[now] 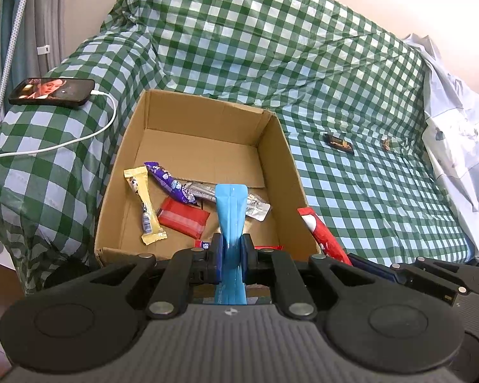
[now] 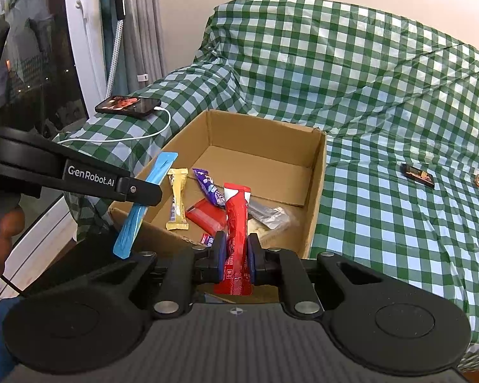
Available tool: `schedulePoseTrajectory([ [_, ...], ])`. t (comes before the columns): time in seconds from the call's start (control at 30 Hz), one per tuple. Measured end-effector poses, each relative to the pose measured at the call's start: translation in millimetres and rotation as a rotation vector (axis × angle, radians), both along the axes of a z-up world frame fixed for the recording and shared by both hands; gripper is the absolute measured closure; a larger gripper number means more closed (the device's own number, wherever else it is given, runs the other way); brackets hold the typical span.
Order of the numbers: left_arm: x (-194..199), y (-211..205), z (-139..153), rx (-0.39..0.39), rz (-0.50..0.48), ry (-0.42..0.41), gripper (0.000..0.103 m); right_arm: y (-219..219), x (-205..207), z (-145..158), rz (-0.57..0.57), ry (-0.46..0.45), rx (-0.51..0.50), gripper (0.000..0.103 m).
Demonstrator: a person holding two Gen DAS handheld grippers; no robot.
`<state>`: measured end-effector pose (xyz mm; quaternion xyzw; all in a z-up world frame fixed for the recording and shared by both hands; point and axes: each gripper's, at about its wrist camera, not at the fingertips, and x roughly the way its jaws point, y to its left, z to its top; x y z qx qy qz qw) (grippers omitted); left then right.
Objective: Organize snacks
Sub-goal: 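Carry the blue stick and red stick over the box with both tools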
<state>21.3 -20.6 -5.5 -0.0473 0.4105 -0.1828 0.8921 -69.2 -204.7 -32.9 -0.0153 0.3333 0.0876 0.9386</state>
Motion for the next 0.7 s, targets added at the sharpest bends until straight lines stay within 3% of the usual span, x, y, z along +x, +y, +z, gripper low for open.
schedulePoseTrajectory([
  [0.7, 8.8, -1.3, -9.5, -0.001, 0.001, 0.031, 0.092, 0.8, 8.2, -8.8, 0.008, 0.037, -0.011, 0.088],
])
